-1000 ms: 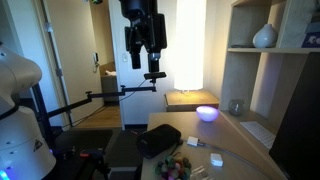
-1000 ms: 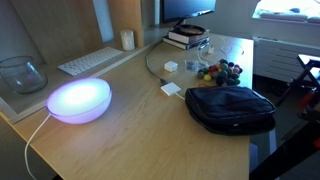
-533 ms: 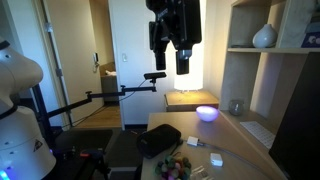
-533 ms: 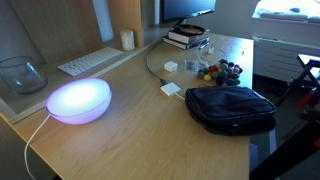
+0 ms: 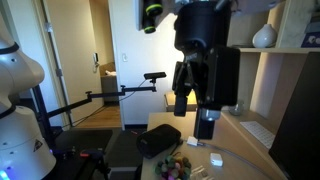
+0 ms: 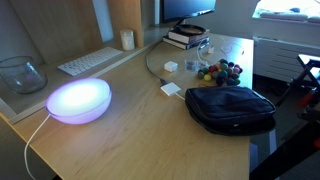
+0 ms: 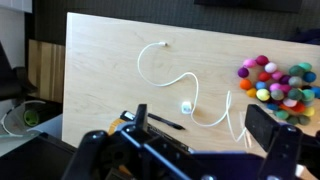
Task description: Put the charger cable, head and the plastic object onto the floor.
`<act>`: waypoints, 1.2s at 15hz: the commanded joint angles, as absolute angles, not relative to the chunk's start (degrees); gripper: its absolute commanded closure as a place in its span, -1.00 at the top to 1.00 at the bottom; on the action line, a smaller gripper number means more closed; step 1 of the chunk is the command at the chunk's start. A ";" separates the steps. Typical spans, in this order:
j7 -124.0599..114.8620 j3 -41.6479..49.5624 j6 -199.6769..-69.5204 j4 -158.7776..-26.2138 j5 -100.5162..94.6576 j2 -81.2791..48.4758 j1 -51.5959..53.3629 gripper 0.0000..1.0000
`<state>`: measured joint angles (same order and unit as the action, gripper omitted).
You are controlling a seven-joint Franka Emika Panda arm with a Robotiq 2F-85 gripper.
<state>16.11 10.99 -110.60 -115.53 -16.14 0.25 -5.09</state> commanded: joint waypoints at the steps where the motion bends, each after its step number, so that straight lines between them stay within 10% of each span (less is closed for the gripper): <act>1: 11.59 10.01 -105.91 -111.30 -20.97 -6.10 -6.38 1.00; 18: 37.51 5.78 -104.46 -116.05 -23.87 -9.46 -7.03 1.00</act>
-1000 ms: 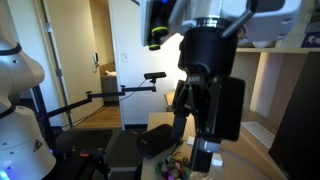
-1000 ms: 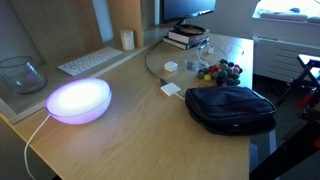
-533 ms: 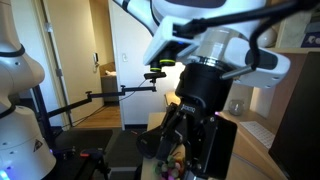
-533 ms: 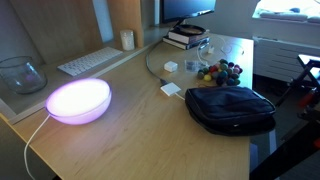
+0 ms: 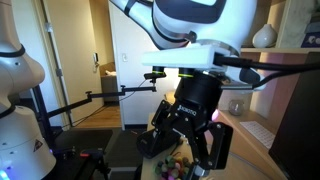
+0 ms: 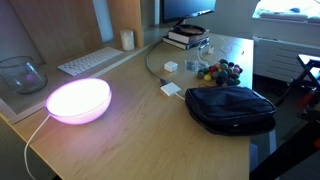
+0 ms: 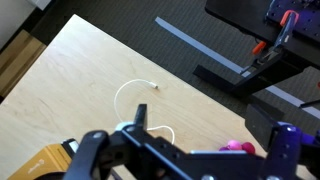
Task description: Put the charger cable, head and the plastic object onto the floor.
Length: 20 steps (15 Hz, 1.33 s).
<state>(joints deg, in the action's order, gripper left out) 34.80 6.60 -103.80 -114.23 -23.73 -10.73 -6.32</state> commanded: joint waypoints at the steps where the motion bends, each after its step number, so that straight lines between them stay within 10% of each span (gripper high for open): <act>1: 35.62 5.94 -103.64 -114.43 -23.81 -10.73 -6.85 1.00; 20: 47.42 2.72 -123.72 -115.19 -24.42 -24.39 -7.02 1.00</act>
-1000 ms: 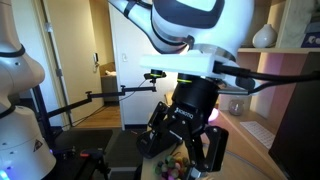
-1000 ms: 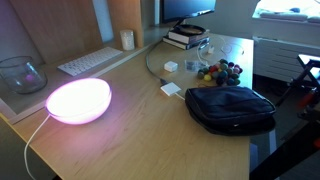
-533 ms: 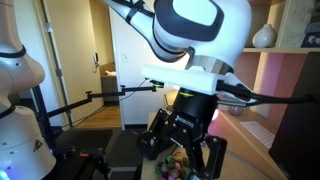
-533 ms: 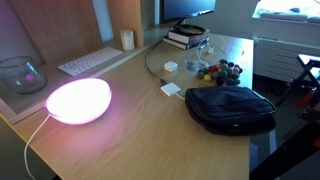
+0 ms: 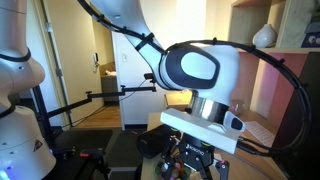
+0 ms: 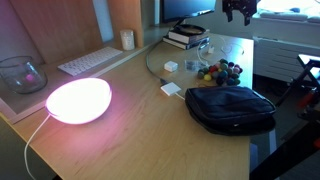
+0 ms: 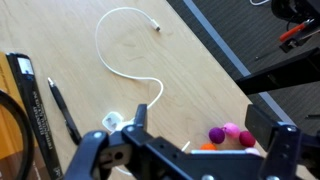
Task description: Put the charger cable, head and the plastic object onto the floor.
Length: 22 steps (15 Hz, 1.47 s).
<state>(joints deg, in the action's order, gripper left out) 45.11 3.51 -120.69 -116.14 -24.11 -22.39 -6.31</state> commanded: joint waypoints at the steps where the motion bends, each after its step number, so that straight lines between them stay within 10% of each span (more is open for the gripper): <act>1: 48.22 2.58 -125.39 -115.33 -24.42 -25.09 -7.09 1.00; 18: 44.36 2.45 -130.86 -114.75 -24.86 -30.20 -5.07 1.00; 22: 44.57 2.44 -129.49 -113.73 -24.27 -30.33 -5.29 0.17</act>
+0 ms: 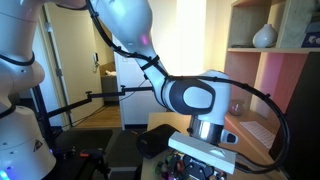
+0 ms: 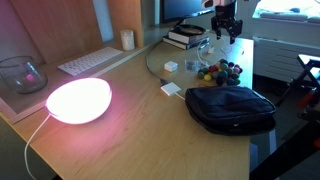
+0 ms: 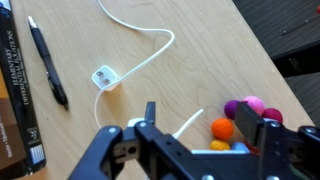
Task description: Put the charger cable, head and the plastic object onto the floor.
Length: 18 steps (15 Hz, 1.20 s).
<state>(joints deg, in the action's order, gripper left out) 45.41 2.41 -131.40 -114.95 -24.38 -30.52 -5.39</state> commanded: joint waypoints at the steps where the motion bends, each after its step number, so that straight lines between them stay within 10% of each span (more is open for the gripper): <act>1: 44.10 2.57 -129.78 -113.66 -24.37 -30.32 -5.26 0.03; 8: 43.29 3.02 -129.62 -113.29 -24.83 -30.44 -5.10 -1.00; 18: 37.93 5.33 -129.89 -112.35 -25.93 -29.44 -5.10 -0.99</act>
